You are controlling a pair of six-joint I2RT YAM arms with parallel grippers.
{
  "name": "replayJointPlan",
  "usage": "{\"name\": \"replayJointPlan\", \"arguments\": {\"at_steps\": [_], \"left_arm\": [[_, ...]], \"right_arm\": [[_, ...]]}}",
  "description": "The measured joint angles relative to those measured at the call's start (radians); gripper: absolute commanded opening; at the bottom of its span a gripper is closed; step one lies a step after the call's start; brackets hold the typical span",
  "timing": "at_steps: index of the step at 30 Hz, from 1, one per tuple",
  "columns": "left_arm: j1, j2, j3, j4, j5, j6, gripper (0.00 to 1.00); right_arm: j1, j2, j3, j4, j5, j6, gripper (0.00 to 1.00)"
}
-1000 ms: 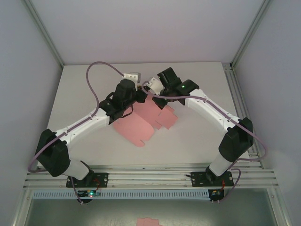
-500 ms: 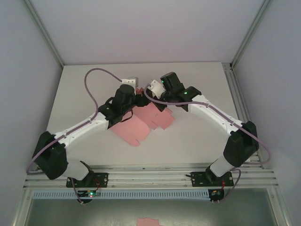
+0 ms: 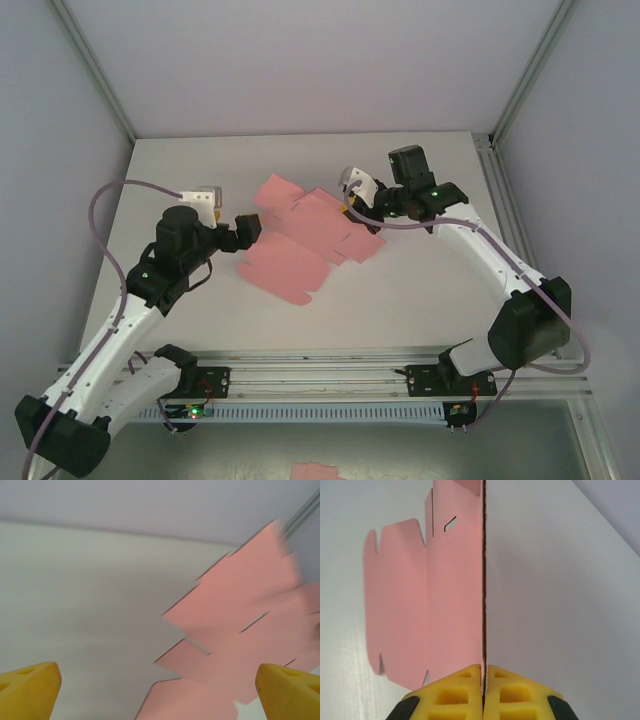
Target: Assemble paper box
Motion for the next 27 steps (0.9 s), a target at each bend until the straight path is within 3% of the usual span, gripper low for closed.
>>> {"name": "replayJointPlan", "arguments": {"at_steps": [7,15,23,27], "left_arm": [[0.061,0.08,-0.055,0.026,0.248,0.082,0.99],[0.061,0.16,-0.055,0.116,0.427,0.142,0.66],[0.065,0.183,-0.055,0.182,0.5,0.161,0.52],[0.066,0.183,-0.055,0.202,0.495,0.145,0.32]], "right_arm": [[-0.018,-0.005,0.023,-0.078,-0.136,-0.057,0.0],[-0.018,0.0,0.06,-0.102,-0.179,-0.067,0.0],[-0.02,0.018,0.064,-0.117,-0.185,-0.062,0.0],[-0.019,0.026,0.065,-0.116,-0.179,-0.031,0.0]]}}
